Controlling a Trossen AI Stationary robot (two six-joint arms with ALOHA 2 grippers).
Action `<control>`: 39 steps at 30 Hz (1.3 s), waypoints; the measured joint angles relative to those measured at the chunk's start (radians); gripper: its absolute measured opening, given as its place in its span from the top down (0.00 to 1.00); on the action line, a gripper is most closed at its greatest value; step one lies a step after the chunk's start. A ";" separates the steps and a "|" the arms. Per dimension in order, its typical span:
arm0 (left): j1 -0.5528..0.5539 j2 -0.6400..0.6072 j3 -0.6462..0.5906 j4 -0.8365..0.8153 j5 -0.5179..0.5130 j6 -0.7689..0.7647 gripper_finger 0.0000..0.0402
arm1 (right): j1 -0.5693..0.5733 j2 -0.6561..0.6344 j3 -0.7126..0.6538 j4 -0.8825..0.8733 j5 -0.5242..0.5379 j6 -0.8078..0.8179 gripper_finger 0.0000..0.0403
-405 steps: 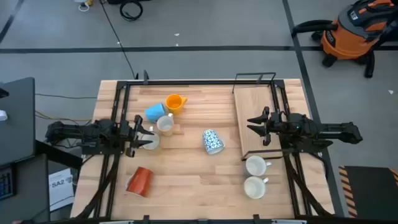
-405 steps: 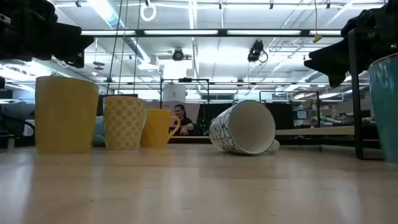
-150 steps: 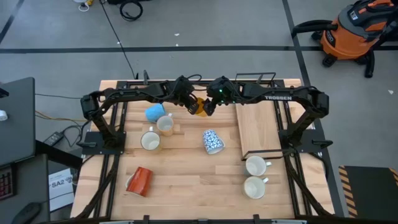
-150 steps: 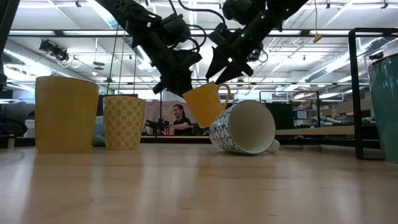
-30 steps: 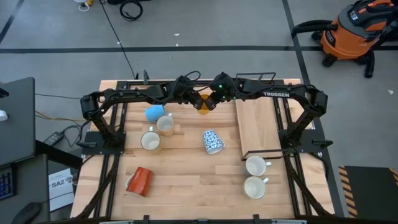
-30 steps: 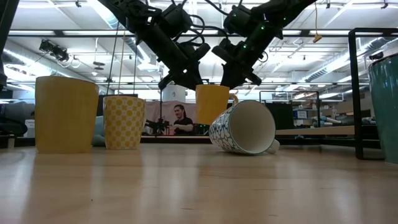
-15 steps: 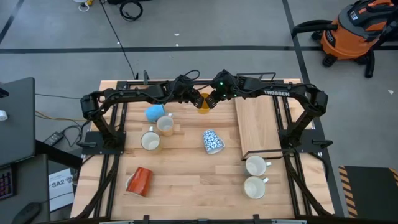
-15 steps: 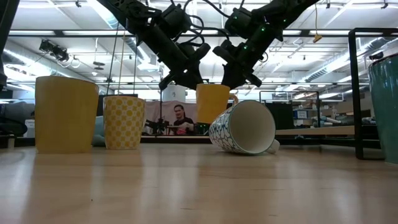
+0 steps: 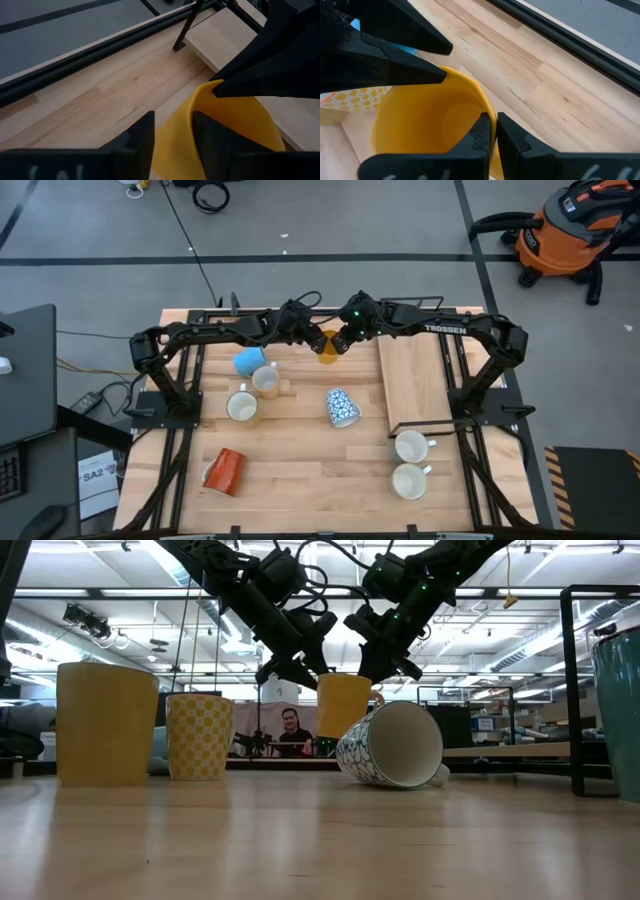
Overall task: Place coffee mugs
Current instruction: Put the yellow mug on the shelf
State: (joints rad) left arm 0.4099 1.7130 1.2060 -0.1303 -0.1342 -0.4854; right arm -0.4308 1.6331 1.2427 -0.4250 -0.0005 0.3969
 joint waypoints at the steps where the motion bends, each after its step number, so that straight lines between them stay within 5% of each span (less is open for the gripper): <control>1: 0.000 0.000 0.000 0.000 0.000 0.000 0.62 | -0.003 -0.001 0.000 -0.002 -0.006 0.000 0.95; 17: 0.001 -0.001 0.000 0.202 -0.011 -0.027 0.59 | -0.082 -0.108 0.001 -0.206 -0.020 -0.006 0.95; 27: 0.000 -0.002 0.000 0.202 -0.003 -0.027 0.59 | -0.138 -0.297 0.001 -0.372 -0.016 -0.008 0.95; 39: -0.001 -0.003 0.000 0.199 0.000 -0.026 0.59 | -0.216 -0.481 0.001 -0.701 0.220 -0.024 0.95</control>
State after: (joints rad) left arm 0.4088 1.7105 1.2057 0.0683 -0.1341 -0.5114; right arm -0.6466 1.1517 1.2438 -1.1258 0.2198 0.3730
